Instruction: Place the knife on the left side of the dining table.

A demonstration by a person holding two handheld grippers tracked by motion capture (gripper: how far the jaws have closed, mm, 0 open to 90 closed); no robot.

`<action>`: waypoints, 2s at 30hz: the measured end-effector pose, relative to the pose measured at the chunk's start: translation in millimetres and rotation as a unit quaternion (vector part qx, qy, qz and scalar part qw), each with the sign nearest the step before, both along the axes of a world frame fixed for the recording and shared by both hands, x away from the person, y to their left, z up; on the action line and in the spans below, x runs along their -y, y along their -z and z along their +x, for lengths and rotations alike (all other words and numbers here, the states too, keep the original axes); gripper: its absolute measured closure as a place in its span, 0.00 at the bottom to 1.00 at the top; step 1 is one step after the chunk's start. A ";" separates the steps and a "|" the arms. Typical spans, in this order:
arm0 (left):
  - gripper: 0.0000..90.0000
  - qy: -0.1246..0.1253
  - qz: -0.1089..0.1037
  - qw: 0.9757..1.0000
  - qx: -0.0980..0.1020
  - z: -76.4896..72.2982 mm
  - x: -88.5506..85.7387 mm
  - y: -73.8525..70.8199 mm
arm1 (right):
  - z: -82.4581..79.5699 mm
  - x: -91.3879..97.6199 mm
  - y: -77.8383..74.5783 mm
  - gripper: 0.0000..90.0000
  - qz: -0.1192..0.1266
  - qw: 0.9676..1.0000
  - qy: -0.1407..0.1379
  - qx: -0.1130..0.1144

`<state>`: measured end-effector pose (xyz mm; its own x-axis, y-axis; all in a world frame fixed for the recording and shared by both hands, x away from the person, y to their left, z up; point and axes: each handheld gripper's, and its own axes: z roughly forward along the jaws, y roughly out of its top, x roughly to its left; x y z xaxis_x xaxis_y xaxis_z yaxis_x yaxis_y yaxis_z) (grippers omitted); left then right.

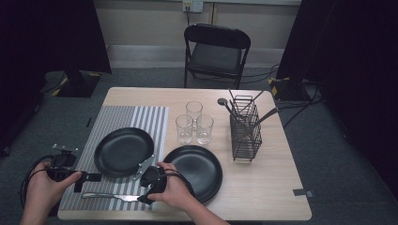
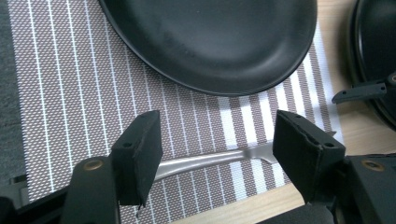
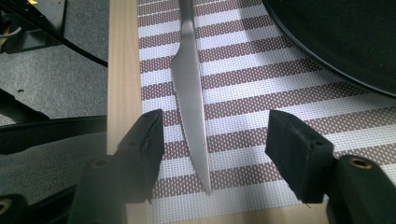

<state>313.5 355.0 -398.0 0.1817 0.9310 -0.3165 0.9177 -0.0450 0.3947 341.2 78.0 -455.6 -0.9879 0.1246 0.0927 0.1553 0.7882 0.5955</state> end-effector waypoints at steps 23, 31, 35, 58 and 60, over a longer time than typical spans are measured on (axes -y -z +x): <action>0.33 0.024 -0.007 1.000 0.008 9.6 20.9 -10.5 | 11.5 34.3 -13.7 0.28 0.016 0.999 0.037 0.000; 0.32 0.036 -0.021 0.999 0.018 16.4 34.2 -16.0 | 16.0 49.2 -19.7 0.26 0.016 0.999 0.049 0.003; 0.31 0.043 -0.027 0.999 0.020 21.4 42.5 -14.9 | 18.3 54.3 -21.1 0.25 0.017 0.998 0.054 0.002; 0.30 0.066 -0.061 0.995 0.043 47.0 72.9 -18.2 | 30.3 82.6 -33.7 0.21 0.022 0.997 0.078 0.009; 0.31 0.067 -0.062 0.995 0.044 48.2 71.6 -16.8 | 32.1 85.2 -34.1 0.21 0.026 0.997 0.078 0.010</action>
<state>361.8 283.4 -381.2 0.3335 0.8512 -0.4053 0.8686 -0.1104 0.4831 373.2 -7.2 -421.5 -0.9588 0.2716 0.0834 0.2606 0.7236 0.6392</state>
